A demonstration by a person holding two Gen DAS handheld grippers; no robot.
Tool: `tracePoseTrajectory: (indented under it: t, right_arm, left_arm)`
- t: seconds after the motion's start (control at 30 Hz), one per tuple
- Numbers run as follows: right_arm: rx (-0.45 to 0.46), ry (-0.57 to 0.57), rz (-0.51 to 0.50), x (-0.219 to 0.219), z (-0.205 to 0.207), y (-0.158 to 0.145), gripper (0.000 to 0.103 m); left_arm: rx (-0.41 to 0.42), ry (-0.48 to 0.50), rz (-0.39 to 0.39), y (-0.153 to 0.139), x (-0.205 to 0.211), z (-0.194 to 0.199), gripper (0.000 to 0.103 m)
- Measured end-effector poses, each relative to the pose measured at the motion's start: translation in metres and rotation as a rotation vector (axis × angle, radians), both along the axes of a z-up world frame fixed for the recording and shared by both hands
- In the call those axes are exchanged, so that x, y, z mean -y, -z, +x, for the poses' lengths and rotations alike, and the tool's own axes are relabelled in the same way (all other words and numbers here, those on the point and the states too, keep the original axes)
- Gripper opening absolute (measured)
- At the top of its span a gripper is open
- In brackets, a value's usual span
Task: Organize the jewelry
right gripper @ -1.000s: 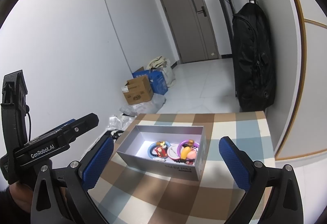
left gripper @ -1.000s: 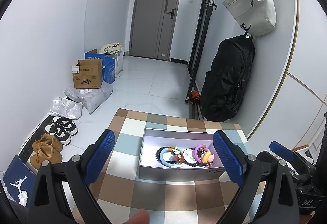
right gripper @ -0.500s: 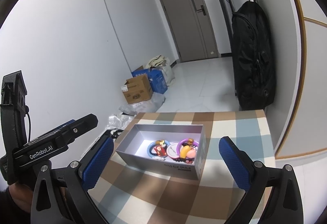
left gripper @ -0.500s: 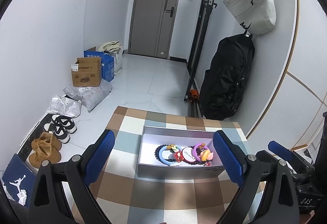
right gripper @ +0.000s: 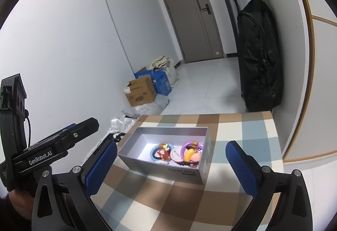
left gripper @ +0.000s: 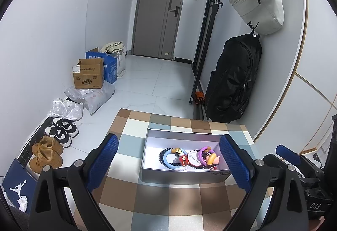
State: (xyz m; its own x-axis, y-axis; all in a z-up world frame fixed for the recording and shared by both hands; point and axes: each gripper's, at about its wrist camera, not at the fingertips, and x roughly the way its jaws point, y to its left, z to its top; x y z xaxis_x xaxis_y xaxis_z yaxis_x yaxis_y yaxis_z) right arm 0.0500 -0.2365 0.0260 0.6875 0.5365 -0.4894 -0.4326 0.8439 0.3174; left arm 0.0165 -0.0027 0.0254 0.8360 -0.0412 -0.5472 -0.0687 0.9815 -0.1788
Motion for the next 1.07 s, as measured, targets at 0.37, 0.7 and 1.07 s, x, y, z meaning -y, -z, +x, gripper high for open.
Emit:
tracePoseTrajectory:
  t: [0.37,0.7,1.07]
  right_arm:
    - [-0.006,-0.004,-0.003,-0.0004,0.0000,0.0002,0.103]
    - [-0.012,-0.003,-0.002,-0.0007,0.0003,0.0022,0.103]
    - [-0.012,-0.002,-0.004,-0.0009,0.0000,0.0021,0.103]
  left_arm:
    - [-0.006,0.005,-0.002,0.0019,0.0011,0.0004,0.094]
    - [-0.007,0.011,-0.008,0.0035,0.0010,-0.0011,0.094]
    - [0.008,0.019,-0.048,0.0000,-0.0053,-0.0023,0.094]
